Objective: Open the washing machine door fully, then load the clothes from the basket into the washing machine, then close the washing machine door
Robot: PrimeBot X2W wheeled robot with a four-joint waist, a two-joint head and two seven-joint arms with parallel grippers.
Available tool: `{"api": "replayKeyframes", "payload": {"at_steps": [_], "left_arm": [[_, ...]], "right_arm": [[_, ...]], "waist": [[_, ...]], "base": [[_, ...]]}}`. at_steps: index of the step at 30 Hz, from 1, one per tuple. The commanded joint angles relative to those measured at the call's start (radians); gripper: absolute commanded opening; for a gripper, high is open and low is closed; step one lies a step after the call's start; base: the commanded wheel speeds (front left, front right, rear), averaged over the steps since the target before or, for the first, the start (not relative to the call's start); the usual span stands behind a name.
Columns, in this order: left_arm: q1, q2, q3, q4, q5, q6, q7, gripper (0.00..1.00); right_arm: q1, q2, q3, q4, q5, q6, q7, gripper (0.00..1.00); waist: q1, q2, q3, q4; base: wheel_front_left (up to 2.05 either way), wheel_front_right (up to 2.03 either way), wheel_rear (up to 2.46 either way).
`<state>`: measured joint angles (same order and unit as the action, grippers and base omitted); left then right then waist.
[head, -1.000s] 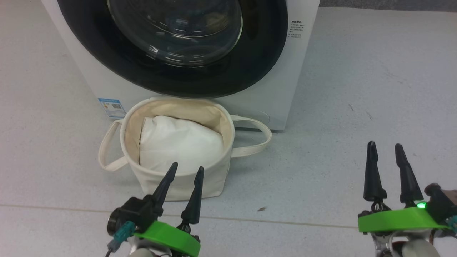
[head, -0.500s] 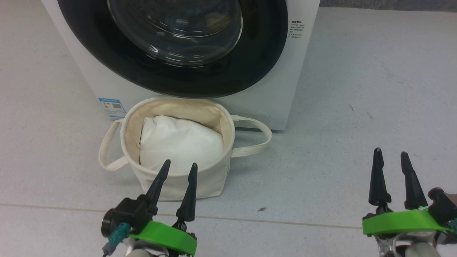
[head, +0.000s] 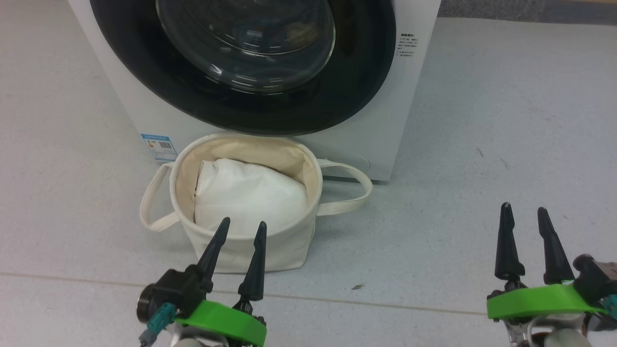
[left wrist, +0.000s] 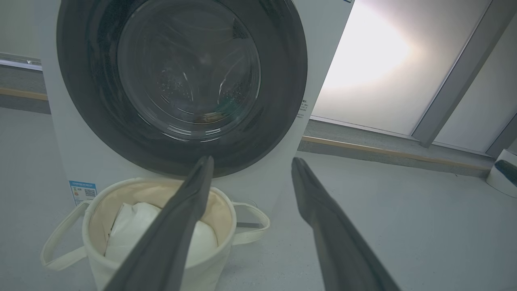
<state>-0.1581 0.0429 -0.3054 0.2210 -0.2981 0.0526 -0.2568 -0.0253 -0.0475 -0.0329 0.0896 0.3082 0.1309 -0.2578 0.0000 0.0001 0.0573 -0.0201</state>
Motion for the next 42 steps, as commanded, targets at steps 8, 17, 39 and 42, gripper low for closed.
{"api": "replayKeyframes", "payload": {"at_steps": [8, 17, 39, 42], "left_arm": [[-0.006, 0.007, 0.029, -0.033, -0.003, 0.003, -0.005, 1.0], [-0.005, 0.007, 0.031, -0.033, -0.003, 0.004, -0.005, 1.0], [-0.007, 0.007, 0.035, -0.024, 0.002, -0.003, -0.005, 1.0], [-0.004, 0.007, 0.035, -0.022, 0.003, -0.004, -0.005, 1.0]], "right_arm": [[-0.01, -0.003, 0.028, -0.025, -0.012, 0.0, -0.004, 1.0], [-0.011, -0.003, 0.026, -0.026, -0.006, 0.0, -0.004, 1.0], [-0.011, -0.003, 0.031, -0.024, 0.006, 0.0, -0.004, 1.0], [-0.01, -0.003, 0.031, -0.024, 0.006, 0.0, -0.004, 1.0]], "waist": [[0.0, -0.0001, -0.007, 0.007], [0.0, -0.0001, -0.004, 0.011], [0.0, -0.0001, -0.006, 0.015], [0.0, -0.0001, -0.01, 0.014]], "base": [[0.0, 0.0, 0.0], [0.0, 0.0, 0.0], [0.0, 0.0, 0.0], [0.0, 0.0, 0.0]]}}
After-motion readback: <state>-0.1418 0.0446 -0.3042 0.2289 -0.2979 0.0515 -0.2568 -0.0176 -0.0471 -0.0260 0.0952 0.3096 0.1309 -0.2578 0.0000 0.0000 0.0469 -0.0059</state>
